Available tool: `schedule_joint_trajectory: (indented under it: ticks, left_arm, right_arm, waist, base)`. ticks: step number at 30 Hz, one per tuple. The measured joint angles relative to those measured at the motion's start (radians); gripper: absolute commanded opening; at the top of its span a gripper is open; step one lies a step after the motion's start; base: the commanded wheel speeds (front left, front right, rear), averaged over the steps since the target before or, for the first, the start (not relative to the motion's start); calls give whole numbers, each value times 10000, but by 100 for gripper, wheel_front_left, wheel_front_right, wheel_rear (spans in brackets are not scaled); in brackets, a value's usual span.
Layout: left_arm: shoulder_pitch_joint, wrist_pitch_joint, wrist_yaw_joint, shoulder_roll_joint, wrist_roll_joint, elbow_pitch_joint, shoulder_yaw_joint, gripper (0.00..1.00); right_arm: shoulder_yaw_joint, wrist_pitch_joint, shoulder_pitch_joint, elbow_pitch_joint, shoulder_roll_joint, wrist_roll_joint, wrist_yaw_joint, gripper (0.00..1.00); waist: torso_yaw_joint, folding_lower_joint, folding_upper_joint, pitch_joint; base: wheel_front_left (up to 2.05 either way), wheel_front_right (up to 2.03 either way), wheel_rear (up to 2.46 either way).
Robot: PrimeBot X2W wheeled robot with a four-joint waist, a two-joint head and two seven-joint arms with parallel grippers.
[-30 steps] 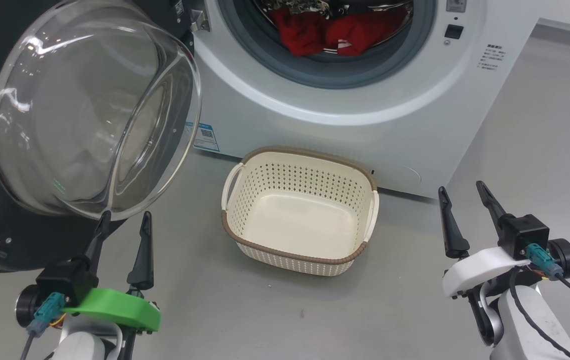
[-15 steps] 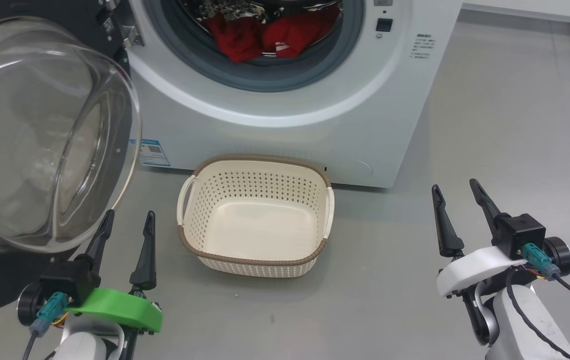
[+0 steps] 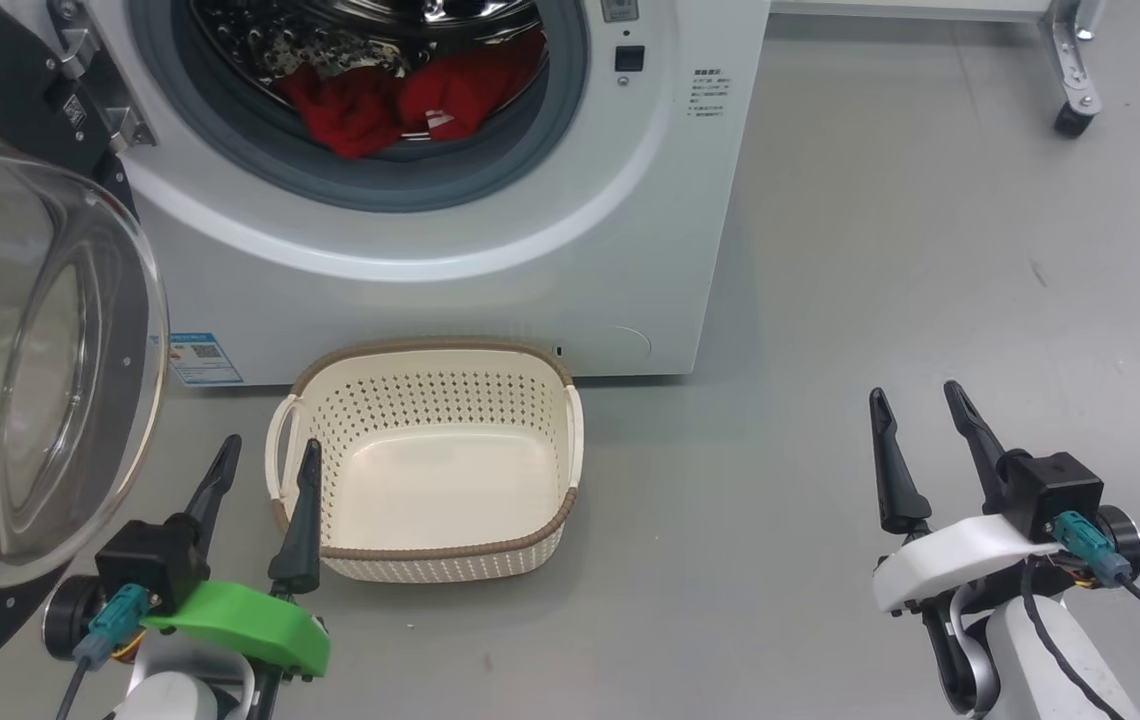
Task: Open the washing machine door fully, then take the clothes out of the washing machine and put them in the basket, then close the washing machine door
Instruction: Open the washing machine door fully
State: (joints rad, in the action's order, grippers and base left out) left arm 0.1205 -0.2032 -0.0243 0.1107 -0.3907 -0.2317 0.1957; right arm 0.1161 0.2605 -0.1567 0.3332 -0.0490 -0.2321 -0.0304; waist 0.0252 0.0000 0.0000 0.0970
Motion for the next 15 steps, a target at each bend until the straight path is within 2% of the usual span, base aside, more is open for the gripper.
schedule_joint_trajectory:
  ticks: [6, 15]
  left_arm:
    - [-205, 174, 4, -8, 56, -38, 117, 100]
    - [-240, 186, 73, -17, 56, -38, 119, 100]
  right_arm:
    - [-4, 0, 254, -153, 4, -44, 138, 100]
    - [38, 0, 416, -259, 10, -54, 236, 100]
  waist:
    - [-279, 0, 0, -154]
    - [-337, 0, 0, -215]
  base:
    - [0, 0, 0]
    - [0, 0, 0]
